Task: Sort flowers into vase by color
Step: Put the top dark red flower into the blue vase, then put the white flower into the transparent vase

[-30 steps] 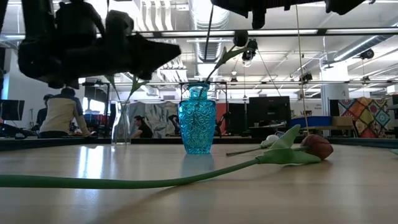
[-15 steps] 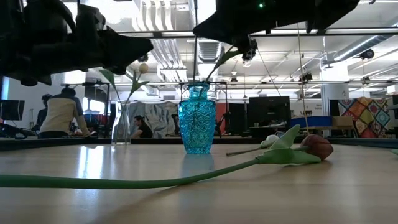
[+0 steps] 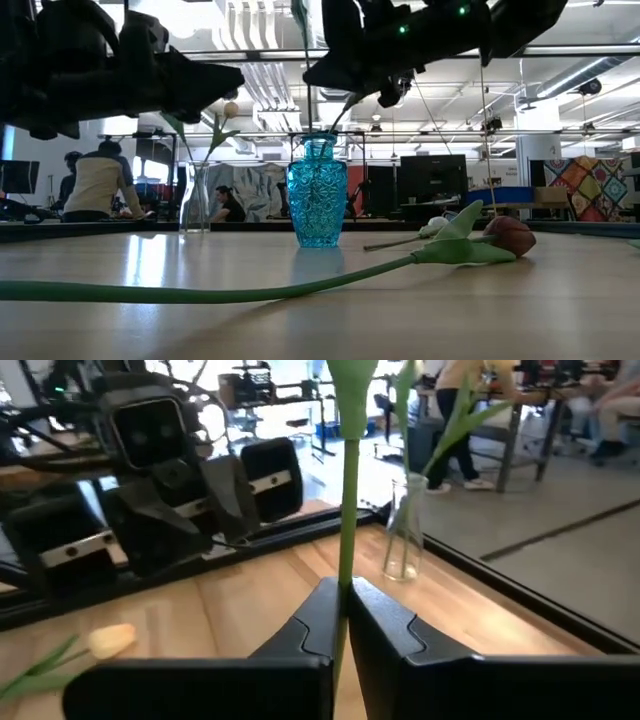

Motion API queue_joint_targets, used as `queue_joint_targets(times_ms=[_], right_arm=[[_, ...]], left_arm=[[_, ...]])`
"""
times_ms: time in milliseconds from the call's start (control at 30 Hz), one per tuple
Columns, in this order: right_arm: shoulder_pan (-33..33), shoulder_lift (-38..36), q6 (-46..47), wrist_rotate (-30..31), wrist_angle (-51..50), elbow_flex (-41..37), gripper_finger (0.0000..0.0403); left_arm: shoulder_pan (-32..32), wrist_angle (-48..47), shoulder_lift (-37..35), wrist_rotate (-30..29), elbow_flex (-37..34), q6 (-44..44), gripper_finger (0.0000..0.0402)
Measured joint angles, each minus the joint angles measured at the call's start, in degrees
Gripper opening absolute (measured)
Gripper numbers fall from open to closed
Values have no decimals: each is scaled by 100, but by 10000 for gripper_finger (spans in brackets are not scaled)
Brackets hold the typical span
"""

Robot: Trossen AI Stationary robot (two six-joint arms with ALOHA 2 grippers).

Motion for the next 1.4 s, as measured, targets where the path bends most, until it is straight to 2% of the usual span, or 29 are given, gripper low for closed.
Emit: queue_joint_targets(times_ms=[133,467,667,867,1000,1100,1200,1400], right_arm=[[0,-2,10,144,-164,20,44],[0,-329,264,152,-923,20,155],[13,-662,268,141,-1391,20,183],[311,-1138,-175,131,-2015,19,175],[695,-1625,-150,166,-2722,20,152],[1041,-1909,28,455,-3426,20,129],[1360,-2118,522,742,-4311,20,107],[1705,-2160,1974,895,-6009,18,79]], left_arm=[[0,-15,4,0,4,-41,82],[0,-20,7,0,7,-44,82],[0,-22,7,0,7,-44,82],[0,-43,7,0,-6,-44,82],[0,-32,4,0,-22,-35,82],[0,-28,0,0,-22,-6,82],[0,-27,0,0,-22,-5,82],[0,-26,-2,9,-22,-4,82]])
